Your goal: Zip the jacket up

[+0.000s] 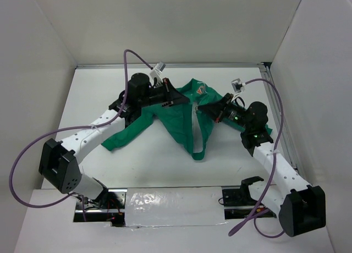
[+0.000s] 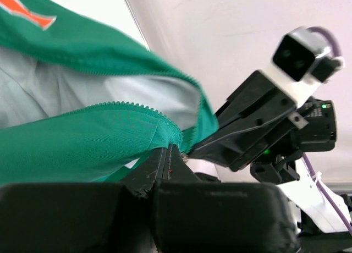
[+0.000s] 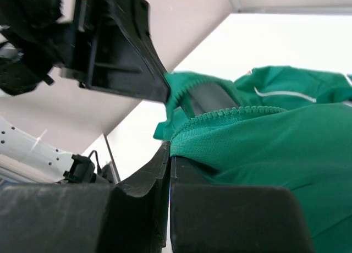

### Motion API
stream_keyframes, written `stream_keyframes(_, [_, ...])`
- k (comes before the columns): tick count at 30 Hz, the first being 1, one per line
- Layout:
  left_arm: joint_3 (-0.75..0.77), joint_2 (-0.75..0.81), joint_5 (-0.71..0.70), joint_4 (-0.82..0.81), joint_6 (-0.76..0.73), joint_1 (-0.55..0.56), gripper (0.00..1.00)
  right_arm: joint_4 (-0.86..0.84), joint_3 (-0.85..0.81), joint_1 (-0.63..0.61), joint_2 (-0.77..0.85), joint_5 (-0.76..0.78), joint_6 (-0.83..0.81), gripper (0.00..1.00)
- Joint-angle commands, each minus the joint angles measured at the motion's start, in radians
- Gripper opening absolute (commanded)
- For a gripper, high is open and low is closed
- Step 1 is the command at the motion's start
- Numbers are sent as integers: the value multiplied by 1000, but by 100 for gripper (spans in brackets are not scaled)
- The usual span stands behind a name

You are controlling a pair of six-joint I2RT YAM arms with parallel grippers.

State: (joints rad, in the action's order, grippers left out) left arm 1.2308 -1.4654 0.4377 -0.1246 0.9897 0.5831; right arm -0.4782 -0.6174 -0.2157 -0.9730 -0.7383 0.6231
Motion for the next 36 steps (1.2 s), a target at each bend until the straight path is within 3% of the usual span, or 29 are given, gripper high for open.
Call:
stream_keyframes(1, [32,8,48,-58,-26,1,0,-169,-48,3,-7,-9,15,0])
stream_keyframes(22, [13,-1,72,-86,-2,1,0,-191,-71,1,-69,-44,35,0])
stream_keyframes(36, [32,-10,-43,-50,-34,46,0,-171,-82,-1,-67,-52,40,0])
